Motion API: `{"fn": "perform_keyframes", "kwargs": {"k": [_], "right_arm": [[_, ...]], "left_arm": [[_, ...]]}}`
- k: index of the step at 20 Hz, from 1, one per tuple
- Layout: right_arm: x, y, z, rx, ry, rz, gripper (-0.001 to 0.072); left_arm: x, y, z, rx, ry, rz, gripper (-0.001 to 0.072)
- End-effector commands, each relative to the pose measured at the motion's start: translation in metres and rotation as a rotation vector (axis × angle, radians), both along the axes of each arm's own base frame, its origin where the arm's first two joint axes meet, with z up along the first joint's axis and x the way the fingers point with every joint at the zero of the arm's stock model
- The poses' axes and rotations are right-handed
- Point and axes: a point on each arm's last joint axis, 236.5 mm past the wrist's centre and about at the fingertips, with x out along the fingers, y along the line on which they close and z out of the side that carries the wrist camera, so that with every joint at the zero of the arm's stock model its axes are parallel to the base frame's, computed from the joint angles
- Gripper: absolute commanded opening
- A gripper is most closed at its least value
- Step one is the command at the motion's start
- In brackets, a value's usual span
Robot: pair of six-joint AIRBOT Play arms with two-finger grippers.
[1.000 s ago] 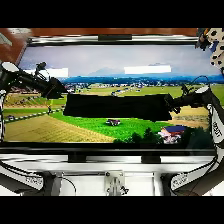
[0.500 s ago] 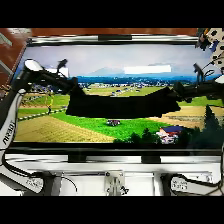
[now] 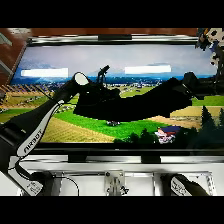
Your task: Fold the shirts.
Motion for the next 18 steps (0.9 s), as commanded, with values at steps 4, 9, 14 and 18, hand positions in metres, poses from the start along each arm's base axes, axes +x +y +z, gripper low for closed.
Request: {"fn": "perform_keyframes", "kwargs": {"k": [4, 9, 14, 18], "right_arm": [[-0.02, 0.011, 0.031, 0.054, -0.008, -0.058, 0.0061], [-0.017, 0.016, 0.039, 0.099, -0.021, -0.067, 0.0061], [-0.011, 0.015, 0.042, 0.102, -0.044, -0.079, 0.0061], [-0.004, 0.018, 0.047, 0.107, -0.076, -0.09, 0.006]], "left_arm": [[-0.03, -0.041, -0.045, 0.026, 0.052, -0.051, 0.0039], [-0.049, -0.071, -0.058, -0.009, 0.093, -0.053, 0.0039], [-0.011, -0.026, -0.018, 0.025, -0.048, -0.037, 0.0036], [0.017, 0.058, 0.058, 0.052, -0.144, 0.008, 0.0036]]}}
